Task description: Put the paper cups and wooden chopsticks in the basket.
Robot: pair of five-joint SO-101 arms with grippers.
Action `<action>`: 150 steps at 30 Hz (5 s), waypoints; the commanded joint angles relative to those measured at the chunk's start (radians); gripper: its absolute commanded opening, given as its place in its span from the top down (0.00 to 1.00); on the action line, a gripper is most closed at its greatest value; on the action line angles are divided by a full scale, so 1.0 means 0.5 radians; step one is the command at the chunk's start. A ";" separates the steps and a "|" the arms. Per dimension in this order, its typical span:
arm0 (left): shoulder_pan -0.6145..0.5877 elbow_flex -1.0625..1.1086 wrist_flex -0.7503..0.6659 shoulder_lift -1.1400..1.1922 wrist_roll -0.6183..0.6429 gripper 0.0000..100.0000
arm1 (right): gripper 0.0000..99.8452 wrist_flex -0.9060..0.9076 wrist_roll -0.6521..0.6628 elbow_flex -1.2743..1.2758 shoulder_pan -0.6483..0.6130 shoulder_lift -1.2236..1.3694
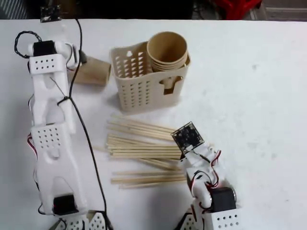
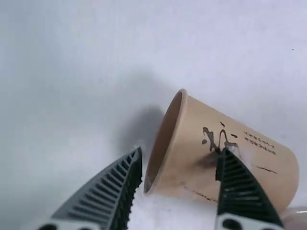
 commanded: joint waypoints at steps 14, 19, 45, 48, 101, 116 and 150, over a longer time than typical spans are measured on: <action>-0.152 -0.470 0.743 -0.035 0.012 0.75 | 0.98 -0.041 0.021 -0.006 -0.005 -0.014; -0.149 -0.718 0.730 -0.032 0.086 0.75 | 0.98 -0.041 0.021 -0.006 -0.011 -0.014; 0.017 -0.178 0.295 -0.005 0.377 0.75 | 0.98 -0.041 0.021 -0.009 -0.002 -0.014; 0.060 -0.172 0.368 -0.002 0.371 0.75 | 0.98 -0.041 0.021 -0.009 -0.002 -0.014; 0.115 0.902 0.534 -0.529 -0.276 0.73 | 0.98 -0.041 0.021 -0.009 -0.002 -0.014; -0.097 0.921 0.537 -0.440 -0.368 0.84 | 0.98 -0.041 0.021 -0.009 -0.002 -0.014; -0.397 0.147 0.740 -0.839 -0.384 0.96 | 0.98 -0.041 0.021 -0.006 0.002 -0.014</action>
